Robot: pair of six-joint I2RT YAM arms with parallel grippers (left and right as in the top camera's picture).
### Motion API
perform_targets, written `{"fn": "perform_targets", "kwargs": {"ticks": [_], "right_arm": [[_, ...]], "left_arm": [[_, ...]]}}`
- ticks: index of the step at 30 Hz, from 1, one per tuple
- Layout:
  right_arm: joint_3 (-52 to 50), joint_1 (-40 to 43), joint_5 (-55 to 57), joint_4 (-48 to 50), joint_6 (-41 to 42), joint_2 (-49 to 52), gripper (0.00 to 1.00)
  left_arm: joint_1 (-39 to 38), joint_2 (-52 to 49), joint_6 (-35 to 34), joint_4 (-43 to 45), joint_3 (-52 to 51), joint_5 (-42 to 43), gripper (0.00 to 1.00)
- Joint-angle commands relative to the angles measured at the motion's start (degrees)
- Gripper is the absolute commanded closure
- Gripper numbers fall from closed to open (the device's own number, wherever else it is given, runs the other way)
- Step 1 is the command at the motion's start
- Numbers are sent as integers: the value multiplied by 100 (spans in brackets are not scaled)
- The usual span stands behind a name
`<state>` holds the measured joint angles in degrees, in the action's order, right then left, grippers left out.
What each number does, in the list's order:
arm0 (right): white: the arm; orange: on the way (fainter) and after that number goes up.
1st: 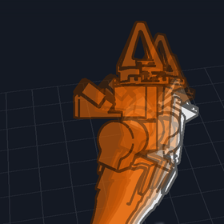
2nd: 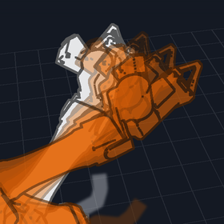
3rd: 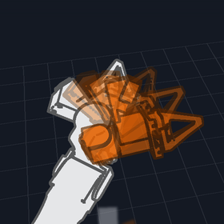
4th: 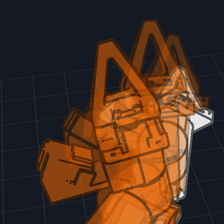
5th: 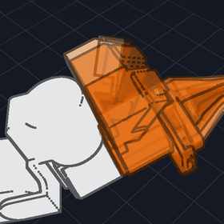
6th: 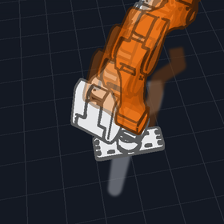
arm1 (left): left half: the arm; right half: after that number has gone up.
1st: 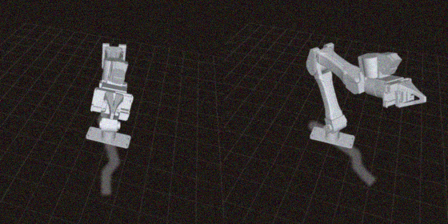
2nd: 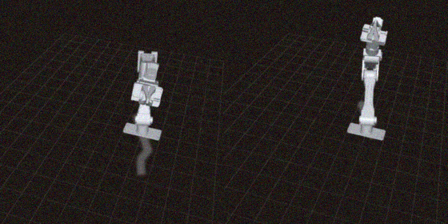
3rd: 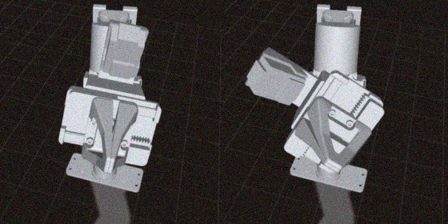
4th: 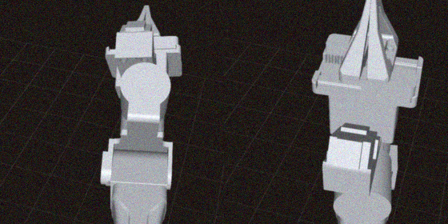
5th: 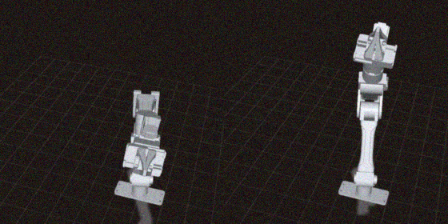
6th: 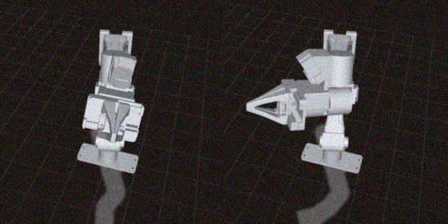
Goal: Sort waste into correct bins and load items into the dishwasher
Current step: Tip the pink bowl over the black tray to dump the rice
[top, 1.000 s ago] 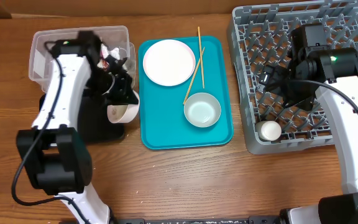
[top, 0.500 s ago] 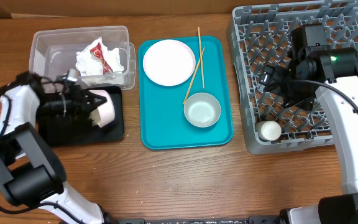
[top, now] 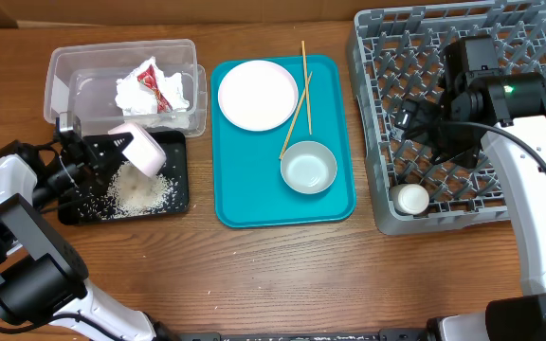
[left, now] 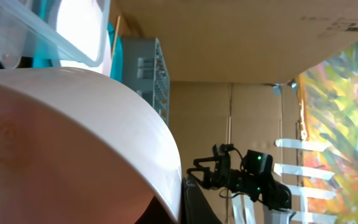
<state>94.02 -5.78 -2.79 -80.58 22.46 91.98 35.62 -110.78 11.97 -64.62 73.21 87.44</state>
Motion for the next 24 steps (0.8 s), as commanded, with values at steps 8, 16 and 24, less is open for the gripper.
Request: {"fn": "perform_targets", "kwargs": {"ticks": [8,16,24], "right_arm": [[85,-48,-37,-15,7,-105,1],[85,-48,-35,-13,4,-105,0],[85,-48,-35,-81,4,-105,0]], "left_arm": [[-7,170,-560,105,-35,-557,96],[-7,170,-640,-133,-35,-645,96],[-7,173,-549,-262,-35,-560,96]]}}
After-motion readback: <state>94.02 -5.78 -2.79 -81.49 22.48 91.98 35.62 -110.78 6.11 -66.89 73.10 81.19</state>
